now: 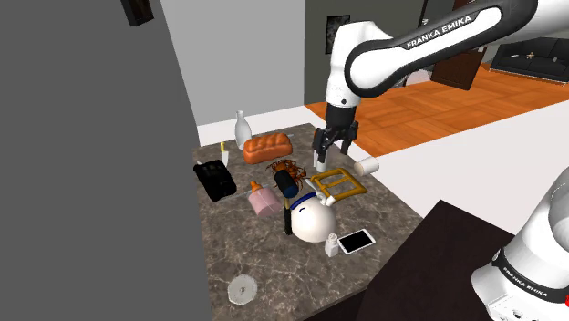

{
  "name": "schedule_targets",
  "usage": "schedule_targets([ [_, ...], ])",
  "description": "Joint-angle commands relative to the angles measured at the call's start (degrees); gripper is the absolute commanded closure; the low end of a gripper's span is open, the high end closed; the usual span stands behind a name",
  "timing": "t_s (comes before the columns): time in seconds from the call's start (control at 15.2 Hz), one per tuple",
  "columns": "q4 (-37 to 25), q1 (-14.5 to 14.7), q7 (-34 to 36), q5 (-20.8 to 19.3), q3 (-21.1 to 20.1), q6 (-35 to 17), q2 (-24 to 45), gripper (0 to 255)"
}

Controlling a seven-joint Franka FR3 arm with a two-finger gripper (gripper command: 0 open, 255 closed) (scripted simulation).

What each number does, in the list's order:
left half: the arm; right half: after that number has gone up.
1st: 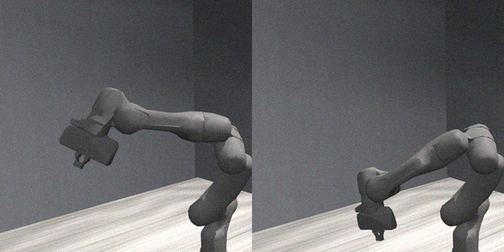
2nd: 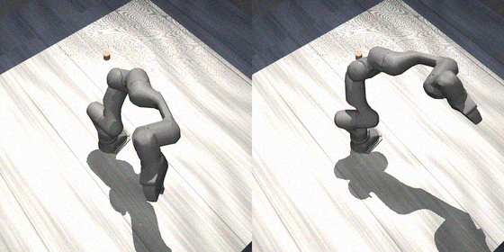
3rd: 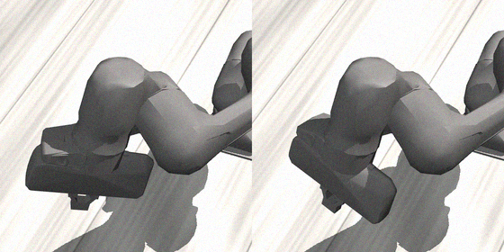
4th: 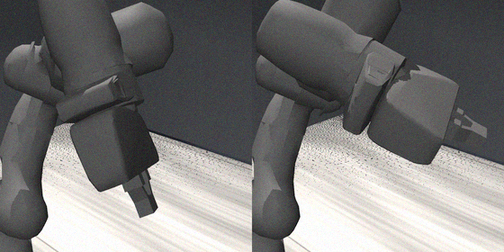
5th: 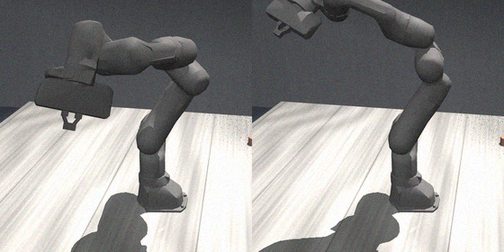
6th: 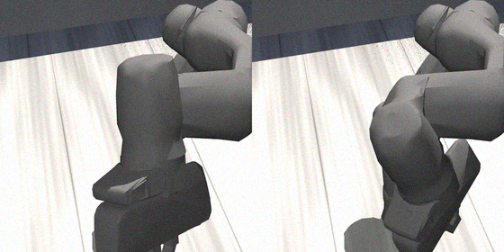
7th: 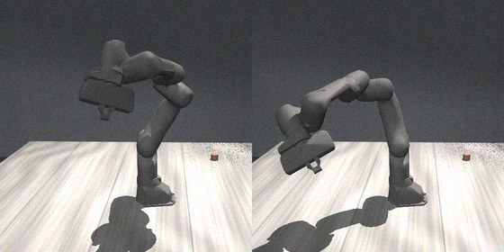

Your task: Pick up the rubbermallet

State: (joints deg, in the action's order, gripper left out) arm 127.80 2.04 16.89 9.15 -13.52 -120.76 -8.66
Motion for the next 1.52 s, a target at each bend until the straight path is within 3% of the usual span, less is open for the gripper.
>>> schedule_targets([
  [0.0, -2.6, 0.3, 2.3, -1.0, -1.0, -2.0, 5.0, 0],
  [0.73, -22.0, 4.5, 13.1, -7.6, -1.9, -4.9, 29.8, 0],
  [1.32, -20.4, 4.9, 13.1, -8.3, -1.5, -9.7, 33.1, 0],
  [1.39, -20.4, 4.9, 13.1, -8.3, -1.5, -9.7, 33.1, 255],
  [1.45, -20.4, 4.9, 13.1, -8.3, -1.5, -9.7, 33.1, 255],
])
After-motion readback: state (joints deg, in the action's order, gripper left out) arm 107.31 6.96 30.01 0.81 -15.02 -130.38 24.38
